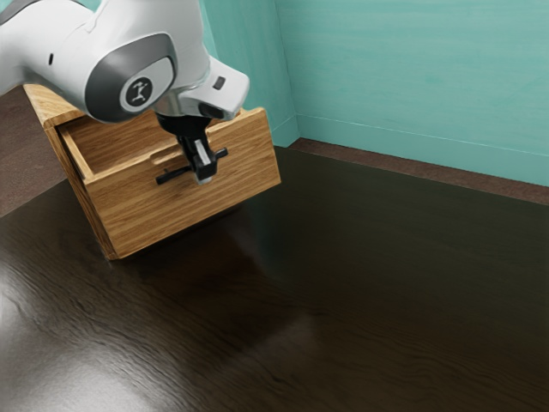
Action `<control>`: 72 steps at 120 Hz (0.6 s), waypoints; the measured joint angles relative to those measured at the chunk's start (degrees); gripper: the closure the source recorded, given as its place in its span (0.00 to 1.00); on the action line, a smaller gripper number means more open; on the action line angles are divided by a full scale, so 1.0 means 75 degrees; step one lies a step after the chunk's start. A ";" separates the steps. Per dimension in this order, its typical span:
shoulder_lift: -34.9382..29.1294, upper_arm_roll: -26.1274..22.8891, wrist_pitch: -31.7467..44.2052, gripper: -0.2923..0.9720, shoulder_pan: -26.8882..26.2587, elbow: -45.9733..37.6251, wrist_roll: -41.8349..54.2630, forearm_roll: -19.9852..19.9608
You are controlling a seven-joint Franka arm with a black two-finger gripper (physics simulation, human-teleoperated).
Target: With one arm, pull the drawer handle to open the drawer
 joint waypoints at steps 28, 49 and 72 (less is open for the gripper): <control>-0.0064 0.0001 -0.0378 0.59 -0.0146 0.0627 -0.0056 0.0016; -0.0705 0.0646 -0.2215 0.42 -0.0913 0.1760 -0.0502 -0.0916; -0.1078 0.0949 -0.3378 0.30 -0.0346 0.1867 -0.1880 -0.2050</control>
